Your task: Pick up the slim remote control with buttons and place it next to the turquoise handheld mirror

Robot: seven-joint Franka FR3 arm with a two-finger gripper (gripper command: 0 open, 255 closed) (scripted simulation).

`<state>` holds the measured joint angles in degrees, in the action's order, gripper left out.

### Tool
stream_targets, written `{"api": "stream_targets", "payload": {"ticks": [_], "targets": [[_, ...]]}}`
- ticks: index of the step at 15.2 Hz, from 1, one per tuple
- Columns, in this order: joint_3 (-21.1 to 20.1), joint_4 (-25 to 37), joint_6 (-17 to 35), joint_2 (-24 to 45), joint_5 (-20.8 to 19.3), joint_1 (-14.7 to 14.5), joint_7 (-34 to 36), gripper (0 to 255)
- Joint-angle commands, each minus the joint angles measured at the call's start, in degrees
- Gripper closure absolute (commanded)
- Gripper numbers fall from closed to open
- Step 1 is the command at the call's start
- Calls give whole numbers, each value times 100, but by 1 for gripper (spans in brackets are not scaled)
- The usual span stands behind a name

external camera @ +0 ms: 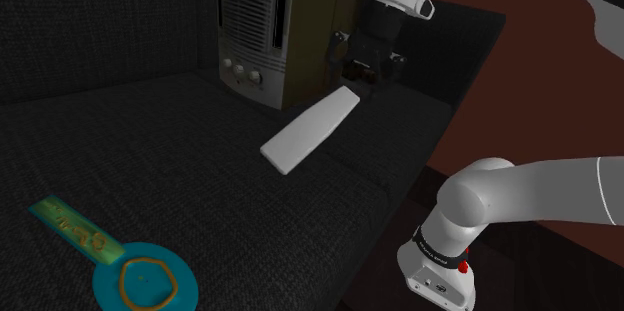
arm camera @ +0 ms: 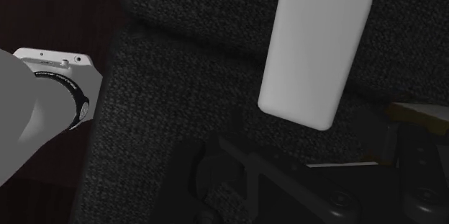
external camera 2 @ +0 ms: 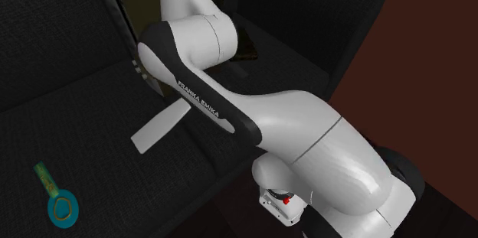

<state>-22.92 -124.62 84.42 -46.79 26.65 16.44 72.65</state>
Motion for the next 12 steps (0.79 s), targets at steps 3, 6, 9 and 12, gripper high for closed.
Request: {"api": "stream_targets", "payload": {"ticks": [3,6,9,12], "targets": [[-551,344,94,195,279,-34,569,255],[-989,628,204,386,444,-17,984,255],[-1458,968,325,626,563,49,1405,255],[-1973,1364,455,916,622,174,1837,255]]}}
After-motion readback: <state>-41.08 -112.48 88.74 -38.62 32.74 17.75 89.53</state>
